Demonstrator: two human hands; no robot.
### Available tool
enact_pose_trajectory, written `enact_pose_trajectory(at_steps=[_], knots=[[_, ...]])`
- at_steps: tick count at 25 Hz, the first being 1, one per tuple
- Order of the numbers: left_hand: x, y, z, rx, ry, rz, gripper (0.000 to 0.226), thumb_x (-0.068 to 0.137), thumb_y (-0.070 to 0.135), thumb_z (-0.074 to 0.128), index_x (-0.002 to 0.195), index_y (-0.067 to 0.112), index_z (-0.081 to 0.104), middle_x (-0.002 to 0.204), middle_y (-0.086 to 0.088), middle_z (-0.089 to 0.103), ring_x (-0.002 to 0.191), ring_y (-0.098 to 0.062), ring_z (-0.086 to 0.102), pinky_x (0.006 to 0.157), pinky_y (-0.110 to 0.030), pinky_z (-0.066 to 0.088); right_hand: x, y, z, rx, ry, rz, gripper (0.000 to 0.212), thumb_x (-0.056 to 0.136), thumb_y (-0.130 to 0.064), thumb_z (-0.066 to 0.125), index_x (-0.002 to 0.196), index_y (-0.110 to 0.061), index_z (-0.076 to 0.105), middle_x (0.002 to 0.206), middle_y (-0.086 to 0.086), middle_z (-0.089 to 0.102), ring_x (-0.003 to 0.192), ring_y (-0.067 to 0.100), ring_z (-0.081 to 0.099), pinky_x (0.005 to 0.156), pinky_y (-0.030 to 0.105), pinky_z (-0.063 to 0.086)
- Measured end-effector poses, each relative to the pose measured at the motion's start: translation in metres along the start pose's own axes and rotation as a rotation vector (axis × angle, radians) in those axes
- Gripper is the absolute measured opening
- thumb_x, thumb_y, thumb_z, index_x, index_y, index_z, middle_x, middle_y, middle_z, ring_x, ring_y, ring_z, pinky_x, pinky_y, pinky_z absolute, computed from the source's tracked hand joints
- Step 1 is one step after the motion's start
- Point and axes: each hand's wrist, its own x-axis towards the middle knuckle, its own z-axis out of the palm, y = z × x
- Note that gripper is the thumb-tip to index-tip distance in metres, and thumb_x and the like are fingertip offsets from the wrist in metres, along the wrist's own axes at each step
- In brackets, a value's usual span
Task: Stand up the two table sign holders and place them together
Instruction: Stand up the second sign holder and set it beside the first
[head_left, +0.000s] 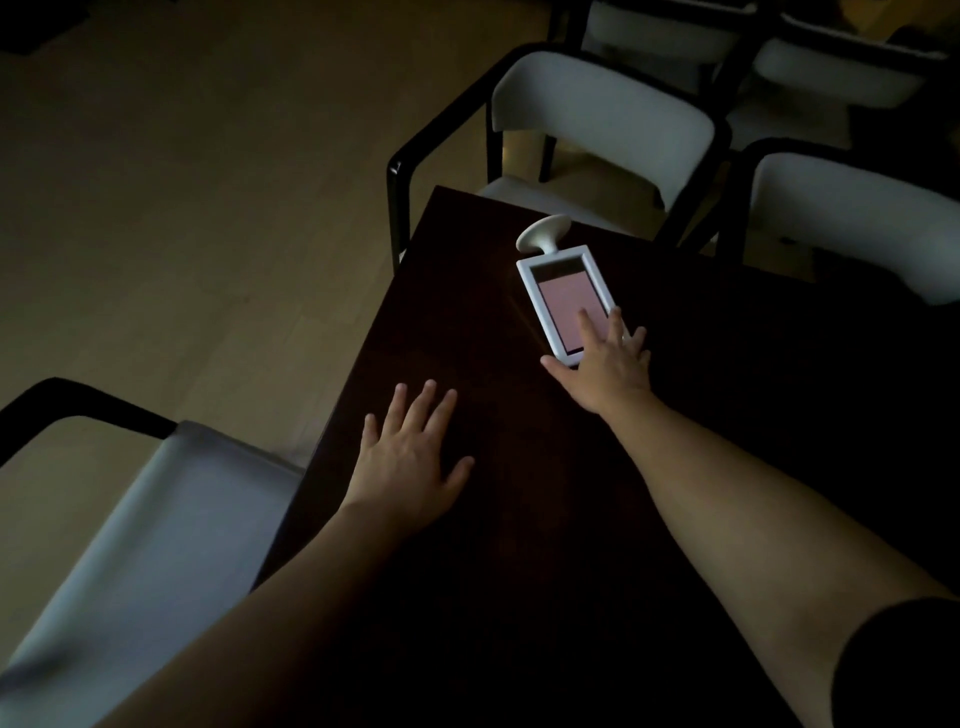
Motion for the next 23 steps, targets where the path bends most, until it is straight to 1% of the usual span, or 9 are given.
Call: enact_pose_trajectory(at_steps=[2, 4, 6, 7, 11, 16, 19, 23], knots=[[0.002, -0.006, 0.000, -0.010, -0.001, 0.008, 0.084, 0.090, 0.065, 0.040, 0.153, 0.037, -0.007, 0.165, 0.002, -0.008, 0.149, -0.025, -0.015, 0.119, -0.060, 0.008, 0.003, 0.002, 0.005, 0.022, -0.007, -0.007, 0.091, 0.084, -0.080, 0.040, 0.156, -0.037, 0.004, 0.165, 0.013, 0.000, 0.145, 0.050, 0.006, 0.112, 0.064, 0.024], [0.002, -0.009, 0.000, -0.015, -0.006, 0.005, 0.084, 0.091, 0.064, 0.041, 0.154, 0.036, -0.007, 0.165, 0.002, -0.008, 0.149, -0.026, -0.016, 0.120, -0.057, 0.006, 0.005, 0.004, 0.007, 0.048, 0.028, -0.019, 0.088, 0.083, -0.078, 0.044, 0.155, -0.038, 0.012, 0.163, 0.014, 0.009, 0.142, 0.047, 0.017, 0.107, 0.060, 0.034], [0.002, -0.007, -0.001, -0.018, -0.001, 0.003, 0.084, 0.092, 0.062, 0.043, 0.155, 0.035, -0.005, 0.166, 0.001, -0.008, 0.149, -0.026, -0.016, 0.120, -0.056, 0.005, 0.003, 0.005, 0.005, 0.064, 0.075, -0.023, 0.087, 0.081, -0.077, 0.050, 0.152, -0.038, 0.020, 0.156, 0.015, 0.020, 0.134, 0.043, 0.030, 0.098, 0.054, 0.042], [0.002, -0.006, -0.002, -0.018, 0.005, 0.005, 0.083, 0.092, 0.061, 0.043, 0.156, 0.034, -0.004, 0.166, 0.000, -0.007, 0.149, -0.026, -0.016, 0.120, -0.056, 0.005, 0.001, 0.006, 0.003, 0.070, 0.091, -0.018, 0.088, 0.078, -0.077, 0.053, 0.151, -0.038, 0.024, 0.152, 0.015, 0.024, 0.130, 0.041, 0.034, 0.095, 0.052, 0.044], [0.001, 0.006, -0.006, 0.003, 0.006, 0.022, 0.083, 0.092, 0.060, 0.044, 0.156, 0.033, -0.002, 0.166, 0.000, -0.006, 0.149, -0.027, -0.014, 0.119, -0.058, 0.006, -0.027, 0.010, 0.000, 0.058, 0.114, -0.008, 0.095, 0.069, -0.081, 0.058, 0.148, -0.038, 0.029, 0.138, 0.014, 0.031, 0.119, 0.036, 0.039, 0.091, 0.047, 0.043], [0.001, 0.023, -0.006, 0.009, 0.029, 0.047, 0.085, 0.091, 0.058, 0.051, 0.157, 0.031, 0.004, 0.167, -0.002, 0.002, 0.151, -0.027, -0.006, 0.119, -0.056, 0.016, -0.089, 0.020, -0.004, 0.083, 0.145, -0.081, 0.094, 0.064, -0.081, 0.060, 0.144, -0.037, 0.038, 0.130, 0.008, 0.033, 0.110, 0.032, 0.041, 0.089, 0.044, 0.043], [0.000, 0.030, -0.006, 0.026, 0.025, 0.084, 0.087, 0.089, 0.054, 0.058, 0.156, 0.030, 0.009, 0.166, -0.002, 0.010, 0.152, -0.026, 0.001, 0.118, -0.054, 0.020, -0.129, 0.027, -0.011, 0.080, 0.132, -0.125, 0.093, 0.061, -0.083, 0.056, 0.141, -0.038, 0.040, 0.126, 0.005, 0.033, 0.108, 0.029, 0.039, 0.088, 0.044, 0.042], [0.000, 0.041, -0.009, 0.048, 0.071, 0.187, 0.088, 0.085, 0.046, 0.066, 0.155, 0.027, 0.017, 0.163, -0.004, 0.023, 0.151, -0.027, 0.009, 0.117, -0.054, 0.023, -0.173, 0.035, -0.031, 0.061, 0.139, -0.152, 0.094, 0.058, -0.086, 0.049, 0.138, -0.037, 0.045, 0.123, 0.003, 0.035, 0.105, 0.027, 0.037, 0.084, 0.041, 0.039]])
